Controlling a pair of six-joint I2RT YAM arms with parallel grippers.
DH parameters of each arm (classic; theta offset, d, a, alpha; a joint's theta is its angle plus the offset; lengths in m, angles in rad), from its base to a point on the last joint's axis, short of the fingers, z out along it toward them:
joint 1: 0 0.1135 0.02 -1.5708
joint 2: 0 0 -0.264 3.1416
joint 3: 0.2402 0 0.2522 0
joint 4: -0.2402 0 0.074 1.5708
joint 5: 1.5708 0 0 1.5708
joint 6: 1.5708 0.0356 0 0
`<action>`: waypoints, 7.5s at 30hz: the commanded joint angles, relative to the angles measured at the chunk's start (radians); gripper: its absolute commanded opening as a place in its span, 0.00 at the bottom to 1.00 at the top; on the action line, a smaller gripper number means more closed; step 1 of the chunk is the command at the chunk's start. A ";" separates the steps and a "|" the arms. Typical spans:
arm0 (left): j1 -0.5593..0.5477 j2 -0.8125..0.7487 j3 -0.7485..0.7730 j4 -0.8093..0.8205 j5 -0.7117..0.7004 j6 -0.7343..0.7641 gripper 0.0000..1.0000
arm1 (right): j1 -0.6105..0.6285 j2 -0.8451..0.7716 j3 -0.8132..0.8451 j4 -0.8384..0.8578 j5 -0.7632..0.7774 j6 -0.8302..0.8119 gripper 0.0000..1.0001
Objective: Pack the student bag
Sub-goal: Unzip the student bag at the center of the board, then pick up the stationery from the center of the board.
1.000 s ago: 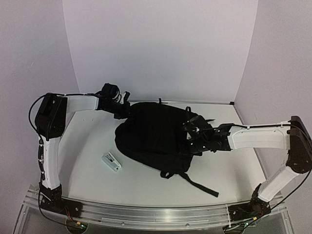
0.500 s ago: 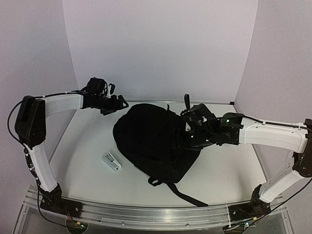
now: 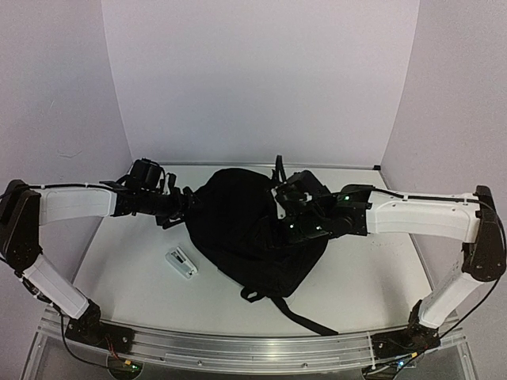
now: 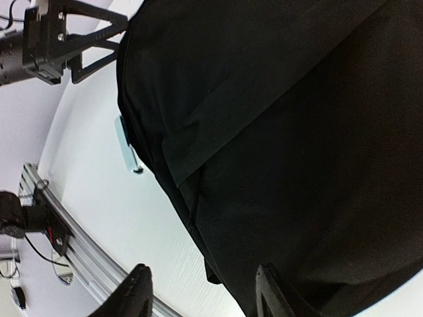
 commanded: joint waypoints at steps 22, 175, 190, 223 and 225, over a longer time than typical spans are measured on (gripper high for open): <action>-0.130 -0.015 -0.200 0.260 0.106 -0.237 0.35 | 0.003 0.221 0.130 0.103 0.014 0.024 0.15; -0.265 0.254 0.081 0.304 -0.057 -0.160 0.00 | -0.101 0.666 0.697 -0.290 0.537 0.009 0.60; -0.265 0.251 0.082 0.296 -0.061 -0.160 0.00 | -0.144 0.747 0.653 -0.310 0.632 0.055 0.31; -0.239 -0.028 0.107 -0.079 -0.221 -0.071 0.80 | -0.155 0.313 0.440 -0.010 0.378 0.027 0.00; -0.238 -0.106 0.073 -0.189 -0.287 -0.107 0.91 | -0.154 0.315 0.440 -0.003 0.377 0.025 0.00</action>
